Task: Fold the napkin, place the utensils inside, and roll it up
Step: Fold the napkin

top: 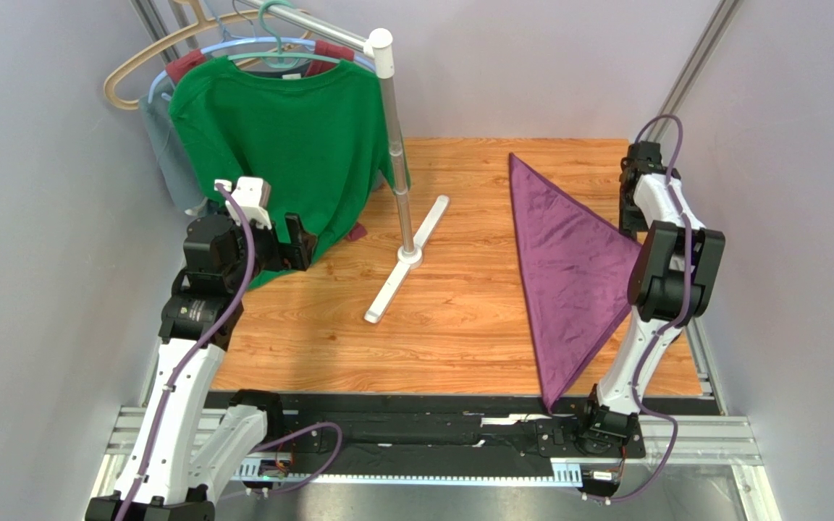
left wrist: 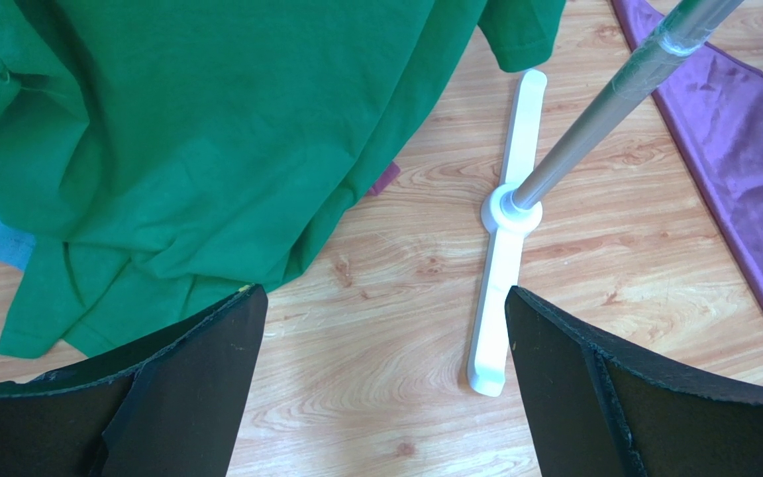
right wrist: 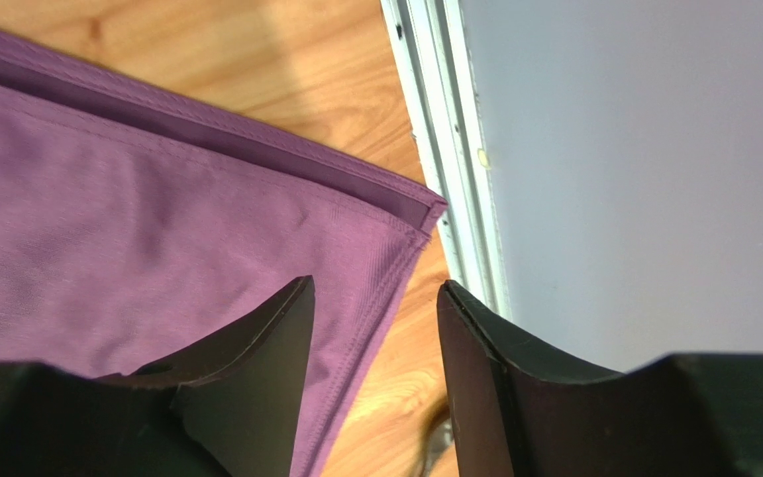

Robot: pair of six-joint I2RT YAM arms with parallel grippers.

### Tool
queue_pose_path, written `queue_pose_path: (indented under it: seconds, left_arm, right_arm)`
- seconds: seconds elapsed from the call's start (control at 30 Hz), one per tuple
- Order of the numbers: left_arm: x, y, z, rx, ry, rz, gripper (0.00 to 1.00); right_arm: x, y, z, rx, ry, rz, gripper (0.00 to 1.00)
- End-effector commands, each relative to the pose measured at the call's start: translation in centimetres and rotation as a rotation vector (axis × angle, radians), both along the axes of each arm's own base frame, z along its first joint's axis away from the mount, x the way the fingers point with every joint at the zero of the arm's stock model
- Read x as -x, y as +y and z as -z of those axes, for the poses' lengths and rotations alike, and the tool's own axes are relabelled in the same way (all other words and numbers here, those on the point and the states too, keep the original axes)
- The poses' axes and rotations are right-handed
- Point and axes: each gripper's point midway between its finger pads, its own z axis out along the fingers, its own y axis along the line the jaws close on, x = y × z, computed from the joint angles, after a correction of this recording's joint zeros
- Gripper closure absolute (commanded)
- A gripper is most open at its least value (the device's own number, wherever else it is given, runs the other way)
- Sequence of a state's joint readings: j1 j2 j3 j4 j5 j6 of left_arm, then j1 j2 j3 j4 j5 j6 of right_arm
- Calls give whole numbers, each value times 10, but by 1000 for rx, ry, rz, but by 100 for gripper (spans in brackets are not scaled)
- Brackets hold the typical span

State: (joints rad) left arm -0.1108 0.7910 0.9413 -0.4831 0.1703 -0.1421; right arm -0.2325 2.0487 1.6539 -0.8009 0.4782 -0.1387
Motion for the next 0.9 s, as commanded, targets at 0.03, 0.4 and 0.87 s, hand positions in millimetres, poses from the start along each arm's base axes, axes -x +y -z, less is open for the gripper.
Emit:
queue_pose_path:
  seconds: [0.03,0.4,0.87]
  left_arm:
    - [3,-1,-6,-14,-33,18,1]
    - [1,-5,-3,-5,-19,33,1]
    - [-2,-7,1,1,-4,40,1]
  right_arm:
    - [-6,2,3,-99,-118,102,50]
    - [3,-24,22,-261,-204,199,55]
    - [2,-36,39,-307,-211,201,59]
